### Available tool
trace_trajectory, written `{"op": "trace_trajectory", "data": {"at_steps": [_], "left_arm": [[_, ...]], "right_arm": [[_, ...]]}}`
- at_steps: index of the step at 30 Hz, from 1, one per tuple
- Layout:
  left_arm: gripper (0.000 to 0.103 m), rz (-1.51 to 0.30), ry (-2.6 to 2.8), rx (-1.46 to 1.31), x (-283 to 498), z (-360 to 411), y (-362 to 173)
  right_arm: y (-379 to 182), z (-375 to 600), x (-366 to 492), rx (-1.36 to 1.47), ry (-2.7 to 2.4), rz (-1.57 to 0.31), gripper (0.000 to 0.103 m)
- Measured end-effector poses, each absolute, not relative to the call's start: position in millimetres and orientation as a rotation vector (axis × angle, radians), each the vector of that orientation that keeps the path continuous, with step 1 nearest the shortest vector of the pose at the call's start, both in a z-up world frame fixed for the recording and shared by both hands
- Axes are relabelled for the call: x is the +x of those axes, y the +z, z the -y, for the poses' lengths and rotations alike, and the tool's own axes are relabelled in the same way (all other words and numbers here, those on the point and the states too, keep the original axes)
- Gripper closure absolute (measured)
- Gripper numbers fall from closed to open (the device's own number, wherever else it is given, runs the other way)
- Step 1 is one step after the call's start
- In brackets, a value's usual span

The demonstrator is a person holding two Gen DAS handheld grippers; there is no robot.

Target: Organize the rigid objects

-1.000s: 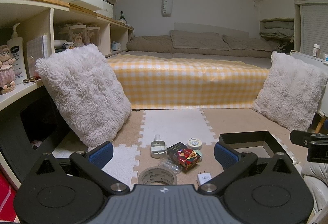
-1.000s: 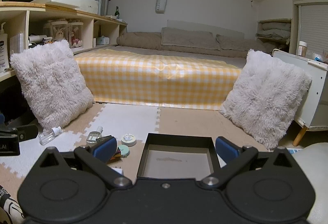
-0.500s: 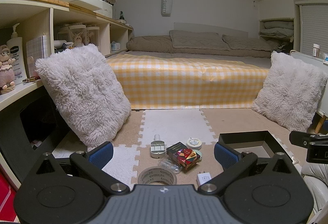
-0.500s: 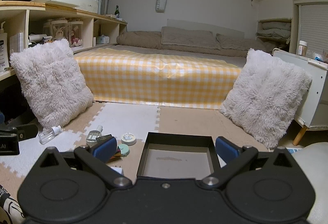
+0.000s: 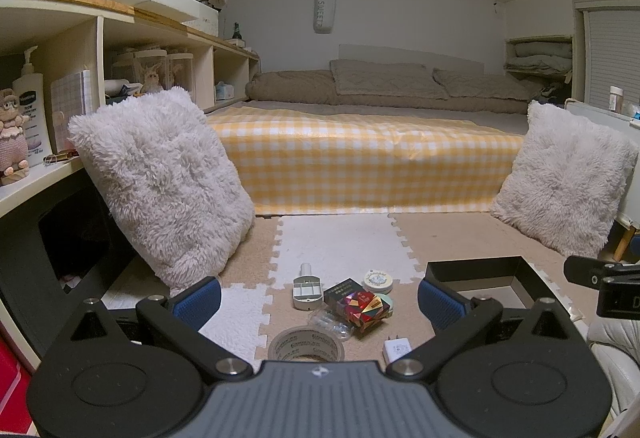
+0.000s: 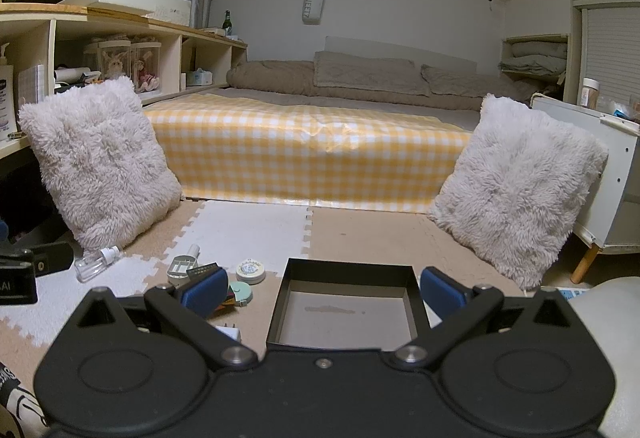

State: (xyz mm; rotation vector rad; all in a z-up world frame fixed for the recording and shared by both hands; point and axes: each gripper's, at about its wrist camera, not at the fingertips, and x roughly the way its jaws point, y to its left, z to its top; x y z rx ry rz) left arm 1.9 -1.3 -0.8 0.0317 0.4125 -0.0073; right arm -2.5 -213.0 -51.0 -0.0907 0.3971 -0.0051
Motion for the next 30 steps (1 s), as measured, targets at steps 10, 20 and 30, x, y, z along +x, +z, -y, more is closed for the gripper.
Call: {"op": "trace_trajectory", "data": {"at_steps": [10, 20, 30], "left_arm": [[0.000, -0.406, -0.010, 0.028, -3.7, 9.3, -1.1], [0.000, -0.425, -0.008, 0.016, 1.8, 6.8, 2.7], [0.000, -0.436, -0.004, 0.022, 22.0, 8.9, 14.8]], "right_arm": [[-46.3, 213.0, -0.8, -0.083, -0.016, -0.393, 0.000], [-37.3, 221.1, 9.7, -0.058, -0.027, -0.391, 0.000], [-25.8, 238.5, 35.8, -0.065, -0.062, -0.378, 0.000]]}}
